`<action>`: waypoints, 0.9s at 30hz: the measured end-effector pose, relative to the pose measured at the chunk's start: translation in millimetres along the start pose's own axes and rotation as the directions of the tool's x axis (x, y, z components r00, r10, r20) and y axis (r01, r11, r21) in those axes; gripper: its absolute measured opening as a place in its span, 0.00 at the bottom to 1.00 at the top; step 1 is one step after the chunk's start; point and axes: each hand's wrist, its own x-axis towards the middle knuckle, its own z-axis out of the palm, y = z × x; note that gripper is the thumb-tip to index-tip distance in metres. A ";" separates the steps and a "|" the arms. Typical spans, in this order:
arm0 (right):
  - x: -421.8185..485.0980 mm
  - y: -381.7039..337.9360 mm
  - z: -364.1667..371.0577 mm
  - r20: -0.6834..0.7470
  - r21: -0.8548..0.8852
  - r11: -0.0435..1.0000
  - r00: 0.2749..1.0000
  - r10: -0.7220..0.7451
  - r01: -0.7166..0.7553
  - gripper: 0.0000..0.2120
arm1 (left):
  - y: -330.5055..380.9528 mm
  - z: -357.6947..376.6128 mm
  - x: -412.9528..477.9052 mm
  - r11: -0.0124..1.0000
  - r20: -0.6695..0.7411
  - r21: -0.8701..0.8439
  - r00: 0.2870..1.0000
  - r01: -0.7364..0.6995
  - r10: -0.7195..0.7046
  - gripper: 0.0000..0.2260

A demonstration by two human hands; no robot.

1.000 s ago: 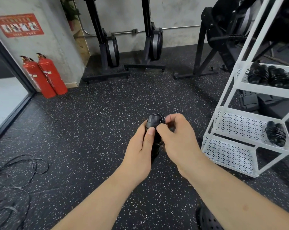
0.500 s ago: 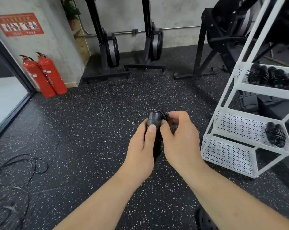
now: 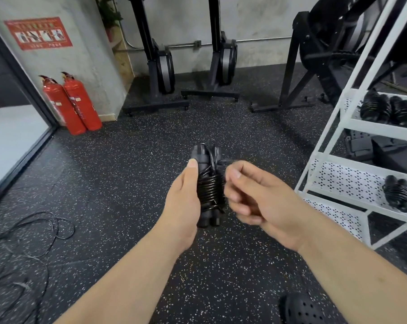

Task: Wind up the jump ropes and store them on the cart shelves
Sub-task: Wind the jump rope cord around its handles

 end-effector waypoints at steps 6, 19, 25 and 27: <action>-8.8 4.8 27.3 -0.191 -0.460 0.888 0.979 -0.077 -0.020 0.21 | -1.7 -1.6 6.0 0.991 -0.015 0.122 0.998 -0.056 0.058 0.20; 20.0 12.7 -9.0 -0.422 0.195 0.980 0.905 0.056 0.030 0.15 | -2.6 27.3 -11.5 0.991 0.131 0.066 0.985 -0.119 0.109 0.15; 8.9 16.2 -8.3 -0.597 -0.003 0.998 0.801 -0.049 0.060 0.15 | -15.1 47.8 -8.1 0.937 0.211 0.238 0.955 -0.256 0.207 0.19; 0.0 11.2 -7.7 -0.543 0.106 0.993 0.840 0.015 0.051 0.20 | -19.3 57.6 -8.5 0.850 0.242 0.421 0.943 -0.316 0.230 0.26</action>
